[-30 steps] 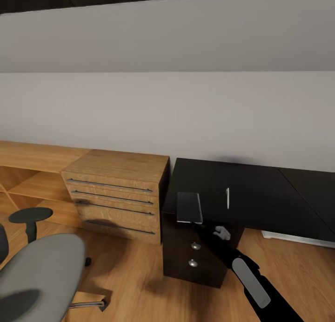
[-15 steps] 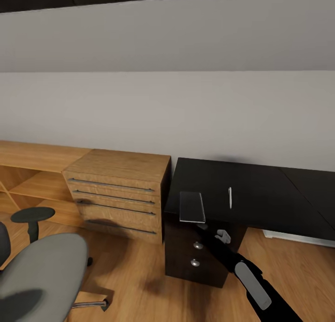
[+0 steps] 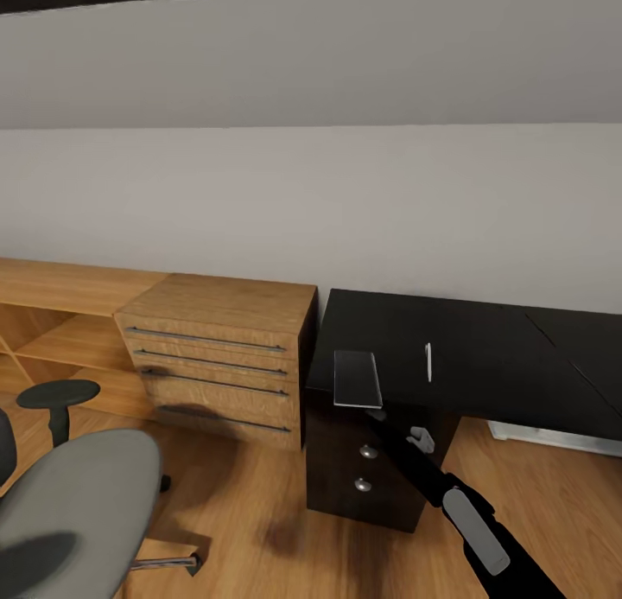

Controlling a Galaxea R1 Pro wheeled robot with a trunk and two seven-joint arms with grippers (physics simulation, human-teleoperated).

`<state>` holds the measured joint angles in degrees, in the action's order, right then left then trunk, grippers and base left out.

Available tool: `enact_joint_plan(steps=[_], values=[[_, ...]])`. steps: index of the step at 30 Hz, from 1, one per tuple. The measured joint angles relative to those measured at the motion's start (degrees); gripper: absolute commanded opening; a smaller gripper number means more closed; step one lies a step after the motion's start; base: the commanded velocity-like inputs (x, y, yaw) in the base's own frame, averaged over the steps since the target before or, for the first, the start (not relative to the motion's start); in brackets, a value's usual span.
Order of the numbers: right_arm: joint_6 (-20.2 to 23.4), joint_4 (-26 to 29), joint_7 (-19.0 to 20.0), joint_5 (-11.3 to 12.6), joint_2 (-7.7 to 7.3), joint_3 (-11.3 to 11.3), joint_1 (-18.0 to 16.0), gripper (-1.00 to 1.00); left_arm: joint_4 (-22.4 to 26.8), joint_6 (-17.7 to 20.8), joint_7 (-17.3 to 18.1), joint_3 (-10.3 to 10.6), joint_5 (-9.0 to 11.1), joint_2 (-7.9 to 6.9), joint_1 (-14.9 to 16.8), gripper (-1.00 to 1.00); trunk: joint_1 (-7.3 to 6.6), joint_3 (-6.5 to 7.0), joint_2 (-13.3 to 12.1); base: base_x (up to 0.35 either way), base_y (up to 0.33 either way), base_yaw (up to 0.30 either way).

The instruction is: In the bedroom, organize the workspace by keeping the computer under the desk, ensuring the monitor is on the desk, placing the keyboard on the desk next to the monitor, placing the mouse on the desk next to the keyboard, moving the folder from the swivel chair onto the desk next to the mouse, stacking the notebook on top of the folder with the pen on top of the notebook, and positioning the swivel chair next to the desk.

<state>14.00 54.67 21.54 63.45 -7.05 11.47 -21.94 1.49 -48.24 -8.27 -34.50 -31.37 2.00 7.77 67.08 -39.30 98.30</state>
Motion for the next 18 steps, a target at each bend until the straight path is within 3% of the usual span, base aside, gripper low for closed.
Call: enact_joint_plan(steps=[13, 18], values=[[-0.2, -0.5, 0.8, 0.6, 0.3, -1.3, 0.0, 1.0, 0.0, 0.0, 0.0, 0.1, 0.0, -0.1, 0.0, 1.0, 0.0, 0.0, 0.0, 0.0, 0.0, 0.0], [-3.2, -0.6, 0.5, 0.5, 1.16, -1.8, 0.0, 1.0, 0.0, 0.0, 0.0, 0.1, 0.0, -0.14, 0.0, 1.0, 0.0, 0.0, 0.0, 0.0, 0.0, 0.0]])
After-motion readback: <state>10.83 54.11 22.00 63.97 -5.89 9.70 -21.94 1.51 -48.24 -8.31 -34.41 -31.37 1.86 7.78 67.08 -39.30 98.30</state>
